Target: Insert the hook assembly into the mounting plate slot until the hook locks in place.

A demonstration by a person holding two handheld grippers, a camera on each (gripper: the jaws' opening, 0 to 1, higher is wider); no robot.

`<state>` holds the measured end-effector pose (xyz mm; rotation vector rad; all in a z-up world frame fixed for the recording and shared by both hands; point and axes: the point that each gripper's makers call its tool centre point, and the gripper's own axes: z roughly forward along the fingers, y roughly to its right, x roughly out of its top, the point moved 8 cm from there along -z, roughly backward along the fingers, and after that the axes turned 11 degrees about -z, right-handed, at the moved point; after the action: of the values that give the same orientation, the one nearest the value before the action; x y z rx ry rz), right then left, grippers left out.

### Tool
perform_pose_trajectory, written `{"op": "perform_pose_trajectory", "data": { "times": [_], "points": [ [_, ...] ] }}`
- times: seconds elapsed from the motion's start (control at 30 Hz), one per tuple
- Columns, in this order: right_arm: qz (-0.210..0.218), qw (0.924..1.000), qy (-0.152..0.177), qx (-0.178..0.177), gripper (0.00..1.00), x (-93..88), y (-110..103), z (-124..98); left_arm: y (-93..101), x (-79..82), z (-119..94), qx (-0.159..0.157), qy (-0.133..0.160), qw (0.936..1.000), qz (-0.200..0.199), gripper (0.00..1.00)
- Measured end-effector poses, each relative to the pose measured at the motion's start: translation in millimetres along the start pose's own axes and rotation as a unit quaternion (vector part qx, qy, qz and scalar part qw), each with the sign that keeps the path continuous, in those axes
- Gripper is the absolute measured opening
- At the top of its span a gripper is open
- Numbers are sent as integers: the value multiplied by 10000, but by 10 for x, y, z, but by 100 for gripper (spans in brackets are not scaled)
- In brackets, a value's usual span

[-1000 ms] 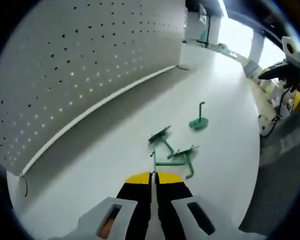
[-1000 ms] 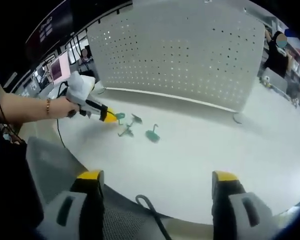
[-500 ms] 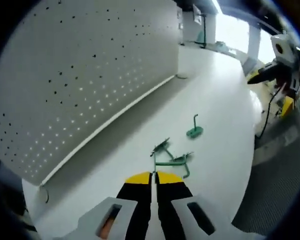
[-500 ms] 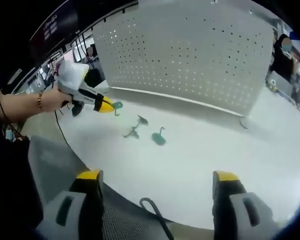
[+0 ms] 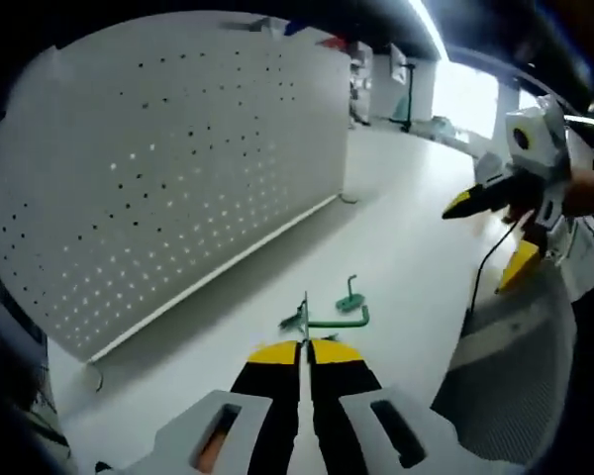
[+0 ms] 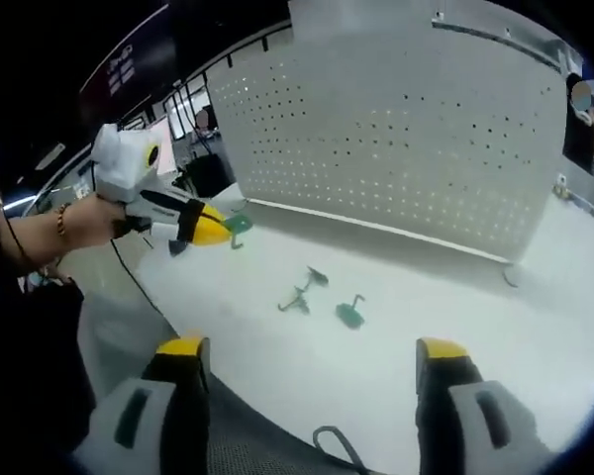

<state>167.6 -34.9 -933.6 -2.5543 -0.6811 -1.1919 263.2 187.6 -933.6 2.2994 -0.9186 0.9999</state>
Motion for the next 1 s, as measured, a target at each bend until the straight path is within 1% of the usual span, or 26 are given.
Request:
{"op": "perform_pose_trajectory", "data": {
  "times": [0.07,0.17,0.2,0.27,0.33,0.4,0.43,0.53,0.67,0.7,0.8,0.87,0.9,0.93,1.0],
  "points": [
    [-8,9999,120,-9,82,59,-19,5,33,29,-57,-9,143,9999,-93,2],
    [-118,9996,271,27,77,162,-73,-5,93,65,-130,-82,310,9990,-317,2],
    [-114,9993,352,79,77,211,-97,-1,120,90,-159,-123,438,9979,-464,2],
    [-33,9985,516,170,76,297,-142,5,146,123,-210,-156,567,9963,-621,2],
    [86,9973,680,269,76,369,-181,9,166,143,-245,-159,647,9956,-660,2],
    [313,9942,930,430,73,460,-230,13,196,163,-276,-183,731,9947,-699,2],
    [481,9916,1072,547,72,512,-259,13,213,169,-292,-197,771,9941,-731,2],
    [784,9848,1395,677,67,624,-296,14,275,188,-341,-285,919,9916,-864,2],
    [1153,9737,1719,952,56,752,-375,36,319,178,-335,-277,952,9909,-915,2],
    [1249,9714,1751,1008,52,769,-391,47,339,173,-331,-269,946,9909,-920,2],
    [1682,9615,1818,1191,47,810,-444,104,389,181,-330,-335,1017,9887,-1053,2],
    [1875,9557,1936,1181,46,841,-464,149,420,187,-327,-377,1056,9869,-1159,2],
    [1950,9533,1975,1191,43,849,-473,163,430,191,-327,-398,1082,9861,-1199,2],
    [2162,9465,2041,1252,41,867,-496,185,445,197,-328,-435,1113,9850,-1247,2],
    [2384,9377,2096,1413,38,890,-532,211,468,211,-337,-479,1162,9835,-1301,2]
  ]
}}
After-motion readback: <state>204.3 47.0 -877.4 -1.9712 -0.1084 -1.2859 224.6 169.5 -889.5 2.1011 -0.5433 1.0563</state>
